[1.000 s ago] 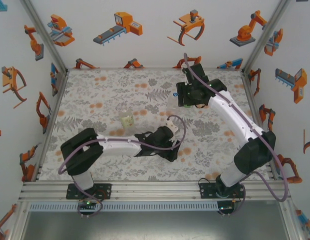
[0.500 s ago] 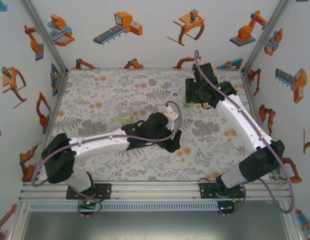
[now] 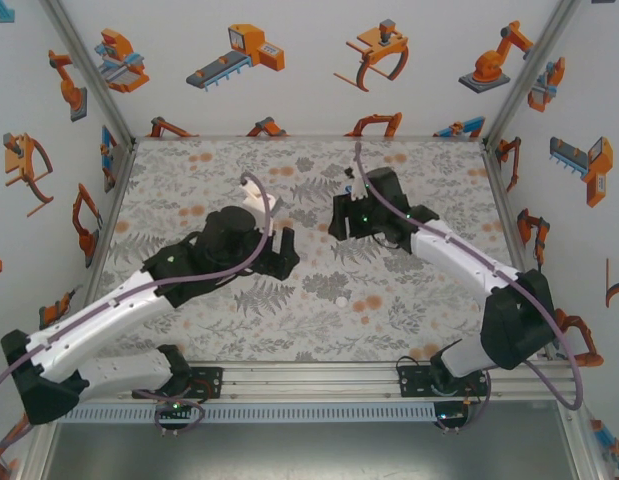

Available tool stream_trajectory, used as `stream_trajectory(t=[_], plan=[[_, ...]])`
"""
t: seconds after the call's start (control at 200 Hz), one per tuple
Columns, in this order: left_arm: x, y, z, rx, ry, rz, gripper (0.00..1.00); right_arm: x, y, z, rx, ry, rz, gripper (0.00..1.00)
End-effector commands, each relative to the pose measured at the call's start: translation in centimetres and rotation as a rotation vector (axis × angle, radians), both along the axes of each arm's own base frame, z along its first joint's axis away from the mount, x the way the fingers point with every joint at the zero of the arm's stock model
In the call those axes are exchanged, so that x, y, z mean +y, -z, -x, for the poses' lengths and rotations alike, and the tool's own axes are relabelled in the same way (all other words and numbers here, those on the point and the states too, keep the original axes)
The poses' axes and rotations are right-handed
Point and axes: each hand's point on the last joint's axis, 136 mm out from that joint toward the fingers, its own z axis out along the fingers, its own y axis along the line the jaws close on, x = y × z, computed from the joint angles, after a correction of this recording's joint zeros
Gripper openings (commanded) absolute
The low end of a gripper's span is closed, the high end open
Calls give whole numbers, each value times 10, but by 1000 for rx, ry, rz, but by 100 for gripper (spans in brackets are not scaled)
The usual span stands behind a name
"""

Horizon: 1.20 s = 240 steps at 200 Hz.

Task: Screw on the bottle caps

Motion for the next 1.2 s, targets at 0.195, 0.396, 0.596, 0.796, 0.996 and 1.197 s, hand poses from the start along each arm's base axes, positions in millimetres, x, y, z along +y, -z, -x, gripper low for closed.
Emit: stream_trajectory(t=[0.195,0.396,0.596,0.796,0.996,1.197], plan=[[88,-22,-3,-40,-194,-4,82,112,-46,36,-438,-440,-310,88],[117,-28,4,-53,-253,14,86,156,-41,34,-488,-482,-400,95],[126,-26,10,-47,-272,19,86,188,-39,30,-541,-496,-484,96],[133,-27,13,-53,-285,19,87,207,-29,21,-556,-491,-506,91],[136,-25,14,-55,-294,14,87,209,-24,20,-557,-496,-500,76],[135,-21,13,-54,-293,10,87,204,-32,26,-568,-502,-501,55]])
